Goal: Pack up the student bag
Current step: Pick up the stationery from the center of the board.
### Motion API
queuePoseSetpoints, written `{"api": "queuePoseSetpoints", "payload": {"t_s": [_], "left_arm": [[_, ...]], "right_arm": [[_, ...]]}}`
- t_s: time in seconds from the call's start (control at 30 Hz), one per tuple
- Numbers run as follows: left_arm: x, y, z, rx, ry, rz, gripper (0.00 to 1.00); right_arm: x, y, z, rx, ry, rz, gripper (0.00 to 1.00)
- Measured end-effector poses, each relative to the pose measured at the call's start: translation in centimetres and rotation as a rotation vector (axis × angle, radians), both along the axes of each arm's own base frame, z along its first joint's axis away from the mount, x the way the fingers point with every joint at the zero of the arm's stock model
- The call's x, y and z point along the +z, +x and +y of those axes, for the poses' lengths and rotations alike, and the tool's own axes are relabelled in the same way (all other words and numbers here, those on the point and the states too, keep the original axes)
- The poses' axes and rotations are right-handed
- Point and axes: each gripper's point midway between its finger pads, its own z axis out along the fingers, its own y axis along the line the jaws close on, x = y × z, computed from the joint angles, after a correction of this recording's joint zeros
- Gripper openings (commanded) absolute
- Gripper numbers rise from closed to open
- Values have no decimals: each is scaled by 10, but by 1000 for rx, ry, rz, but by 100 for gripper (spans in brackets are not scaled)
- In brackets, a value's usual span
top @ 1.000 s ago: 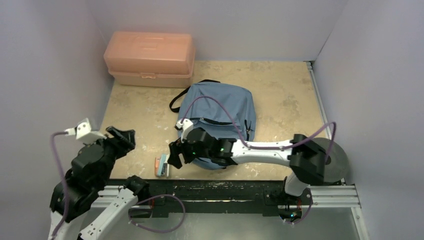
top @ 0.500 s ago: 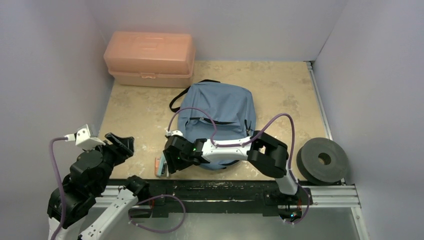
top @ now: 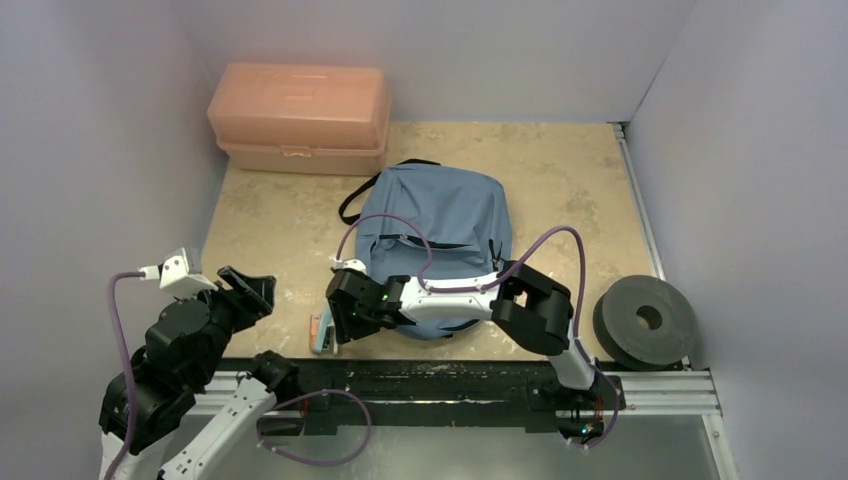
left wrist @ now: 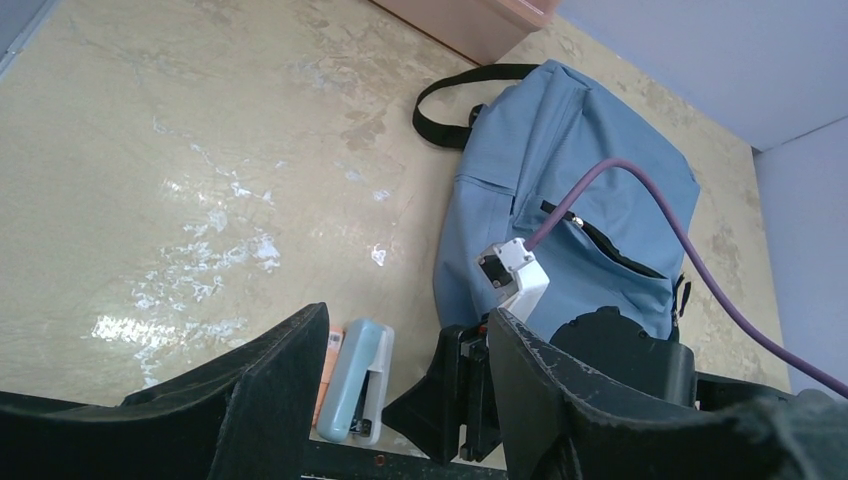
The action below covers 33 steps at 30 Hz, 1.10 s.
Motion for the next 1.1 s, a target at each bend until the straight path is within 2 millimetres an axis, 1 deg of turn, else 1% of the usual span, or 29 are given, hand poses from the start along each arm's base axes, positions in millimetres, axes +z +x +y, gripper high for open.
{"api": "queuePoseSetpoints", "payload": {"t_s": [0.17,0.4,0.53,0.7,0.77,0.87,0.93,0.97,1.03,1.07,1.1], "left_arm": [[-3,0,-2,-9,-1,6,58],[-3,0,-4,-16,-3,8,58],[-4,0,-4,-17,-4,9,58],[-6,0,-5,-23,-5,12,58],[-6,0,-5,-23,-5,12,58],[-6,0,-5,-23,-5,13,58],[-6,0,-5,-23,-5,13,58],[-6,0,-5,-23,-4,14,58],[-6,0,-5,-23,-5,13,58],[-6,0,-5,-23,-5,13,58],[-6,0,-5,-23,-5,13,58]], "right_arm": [[0,0,3,-3,3,4,43],[3,2,8,-8,23,2,46],[4,2,10,-13,32,4,46],[4,3,16,-19,37,9,42],[1,4,19,-21,36,11,38],[-5,5,21,-24,28,17,27],[-3,5,25,-25,38,22,18],[-3,5,26,-26,40,20,11],[-3,5,27,-29,43,22,6],[-3,5,27,-29,43,22,1],[-3,5,27,-30,43,23,0]]}}
